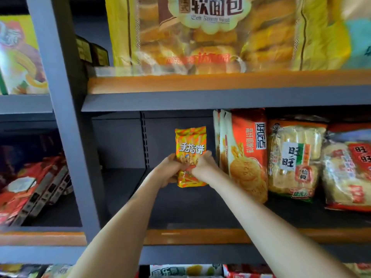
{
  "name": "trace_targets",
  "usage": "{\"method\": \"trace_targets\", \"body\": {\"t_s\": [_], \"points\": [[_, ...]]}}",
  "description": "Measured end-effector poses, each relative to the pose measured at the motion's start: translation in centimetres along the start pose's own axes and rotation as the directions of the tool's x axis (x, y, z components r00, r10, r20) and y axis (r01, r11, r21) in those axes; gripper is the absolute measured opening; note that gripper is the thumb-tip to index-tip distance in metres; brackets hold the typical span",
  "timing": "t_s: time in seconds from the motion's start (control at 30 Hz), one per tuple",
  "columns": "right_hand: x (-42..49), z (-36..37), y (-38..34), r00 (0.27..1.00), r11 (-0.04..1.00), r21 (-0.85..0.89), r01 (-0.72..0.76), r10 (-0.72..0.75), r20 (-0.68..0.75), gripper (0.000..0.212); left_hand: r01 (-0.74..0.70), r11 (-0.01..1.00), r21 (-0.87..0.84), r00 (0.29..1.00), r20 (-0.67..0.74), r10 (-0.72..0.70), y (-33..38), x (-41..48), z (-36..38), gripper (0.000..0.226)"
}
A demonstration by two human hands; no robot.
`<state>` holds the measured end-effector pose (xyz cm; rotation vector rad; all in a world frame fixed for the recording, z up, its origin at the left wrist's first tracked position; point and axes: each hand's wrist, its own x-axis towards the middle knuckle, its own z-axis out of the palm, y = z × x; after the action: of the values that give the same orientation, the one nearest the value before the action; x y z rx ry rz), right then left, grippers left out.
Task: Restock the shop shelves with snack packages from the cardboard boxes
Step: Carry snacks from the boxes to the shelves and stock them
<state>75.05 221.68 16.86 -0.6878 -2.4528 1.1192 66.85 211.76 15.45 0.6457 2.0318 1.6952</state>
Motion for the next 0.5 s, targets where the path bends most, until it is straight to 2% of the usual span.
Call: {"method": "trace_targets", "body": {"t_s": [0.07,0.17,0.23,0.3,0.4,0.5], "points": [[1.5,0.5,0.3,1.000,1.000,-0.029,0.004,-0.004,0.012,0.058,0.007,0.999,0.052,1.000,0.023,-0.009,-0.1,1.6,-0.1,0.033],[2.9,0.7,0.6,1.000,0.999,-0.033,0.013,-0.014,-0.019,0.056,-0.009,0.993,0.118,0.998,0.056,0.002,0.1,4.0,-0.3,0.028],[3.2,1.0,1.0,0.998,0.997,-0.080,0.007,-0.012,-0.063,0.058,-0.014,0.993,0.115,0.998,0.055,0.007,0.0,5.5,-0.1,0.045],[3.0,1.5,1.4,0.994,0.977,-0.213,-0.007,-0.016,-0.109,0.062,-0.004,0.994,0.105,1.000,0.021,0.002,-0.7,7.4,0.1,0.066],[2.7,2.2,1.5,0.986,0.895,-0.445,-0.024,-0.053,-0.159,0.056,-0.034,0.981,0.190,0.998,-0.049,0.044,-1.3,9.0,1.0,0.059],[2.6,2.9,1.2,0.996,0.827,-0.561,0.030,-0.073,-0.054,0.037,-0.070,0.961,0.267,0.994,-0.060,0.089,-1.0,8.6,2.2,0.052]]}}
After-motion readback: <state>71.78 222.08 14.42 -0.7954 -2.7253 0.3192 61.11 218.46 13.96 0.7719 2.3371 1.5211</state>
